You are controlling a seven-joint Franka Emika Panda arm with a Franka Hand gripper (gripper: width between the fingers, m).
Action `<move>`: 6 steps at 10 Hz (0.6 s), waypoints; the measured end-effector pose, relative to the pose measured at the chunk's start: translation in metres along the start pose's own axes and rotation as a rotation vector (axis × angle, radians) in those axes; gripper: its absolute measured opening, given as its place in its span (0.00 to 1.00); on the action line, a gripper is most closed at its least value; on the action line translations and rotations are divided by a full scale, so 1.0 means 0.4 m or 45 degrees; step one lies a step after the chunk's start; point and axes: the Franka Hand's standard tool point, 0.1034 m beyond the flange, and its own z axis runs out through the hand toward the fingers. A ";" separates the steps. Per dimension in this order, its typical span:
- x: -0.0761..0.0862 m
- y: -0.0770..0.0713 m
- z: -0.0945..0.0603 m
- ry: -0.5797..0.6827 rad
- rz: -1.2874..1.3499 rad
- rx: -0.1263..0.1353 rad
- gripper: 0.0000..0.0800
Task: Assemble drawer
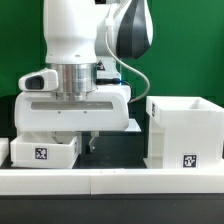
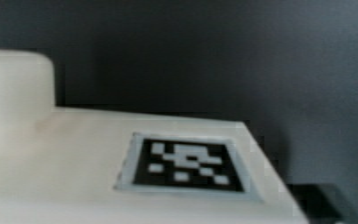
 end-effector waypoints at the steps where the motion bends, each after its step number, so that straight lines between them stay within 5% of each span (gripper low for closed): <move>1: 0.000 0.000 0.000 0.000 0.000 0.000 0.40; 2: 0.000 0.000 0.000 0.000 0.000 0.000 0.16; 3: 0.000 0.000 0.000 -0.001 0.000 0.000 0.05; 6: 0.000 0.000 0.000 -0.001 0.000 0.000 0.05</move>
Offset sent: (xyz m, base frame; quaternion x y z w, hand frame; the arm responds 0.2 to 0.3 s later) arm 0.0000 0.0000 0.0000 0.0000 0.0000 0.0000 1.0000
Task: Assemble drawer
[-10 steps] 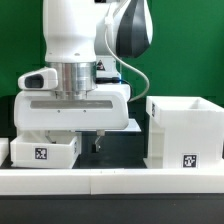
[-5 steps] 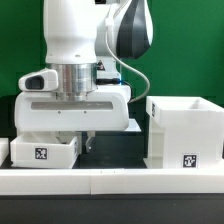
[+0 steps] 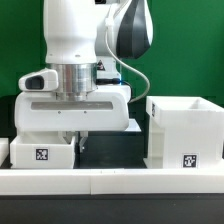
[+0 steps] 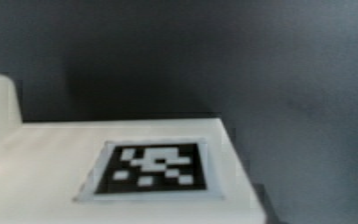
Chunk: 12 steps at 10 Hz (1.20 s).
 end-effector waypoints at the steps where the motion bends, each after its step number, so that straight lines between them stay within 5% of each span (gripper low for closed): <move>1: 0.000 0.000 0.000 0.000 0.000 0.000 0.05; 7: 0.023 -0.050 -0.043 0.025 -0.254 -0.005 0.05; 12: 0.017 -0.038 -0.031 0.037 -0.648 -0.028 0.05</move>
Offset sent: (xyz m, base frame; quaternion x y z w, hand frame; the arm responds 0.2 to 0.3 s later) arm 0.0025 0.0143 0.0206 -0.0494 0.0055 -0.1393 0.9890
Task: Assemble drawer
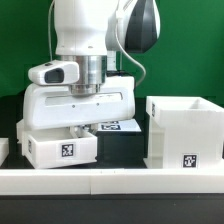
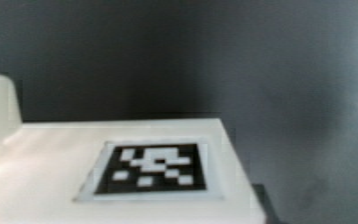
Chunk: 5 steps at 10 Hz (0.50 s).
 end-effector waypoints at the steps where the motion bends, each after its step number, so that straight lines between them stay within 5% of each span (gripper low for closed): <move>1: -0.002 0.001 0.002 0.004 -0.179 -0.012 0.05; 5: -0.007 0.009 0.005 -0.009 -0.541 -0.031 0.05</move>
Offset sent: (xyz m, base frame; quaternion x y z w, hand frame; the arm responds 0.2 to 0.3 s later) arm 0.0000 0.0000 0.0000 0.0000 0.0000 -0.1296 0.9916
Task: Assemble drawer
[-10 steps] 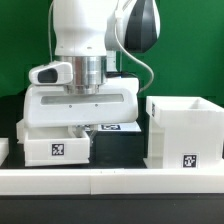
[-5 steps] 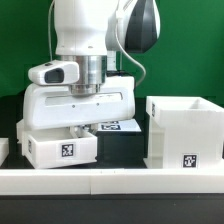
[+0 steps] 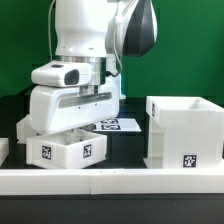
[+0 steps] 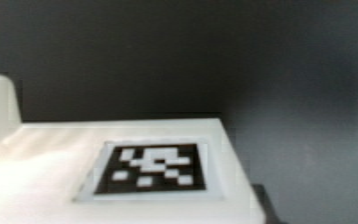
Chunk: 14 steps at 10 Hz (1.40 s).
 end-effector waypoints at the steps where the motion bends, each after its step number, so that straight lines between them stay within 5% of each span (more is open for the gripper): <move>1: -0.002 0.001 0.000 -0.006 -0.099 -0.003 0.05; 3: 0.010 0.004 -0.004 -0.015 -0.421 -0.035 0.05; 5: 0.037 -0.011 -0.005 -0.050 -0.671 -0.032 0.05; 9: 0.026 -0.007 -0.004 -0.063 -0.802 -0.026 0.05; 14: 0.093 -0.048 -0.002 -0.061 -0.826 0.001 0.05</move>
Offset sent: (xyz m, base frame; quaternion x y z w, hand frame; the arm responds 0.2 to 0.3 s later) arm 0.0080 0.0250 0.0083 0.0082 -0.0303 -0.2515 0.9673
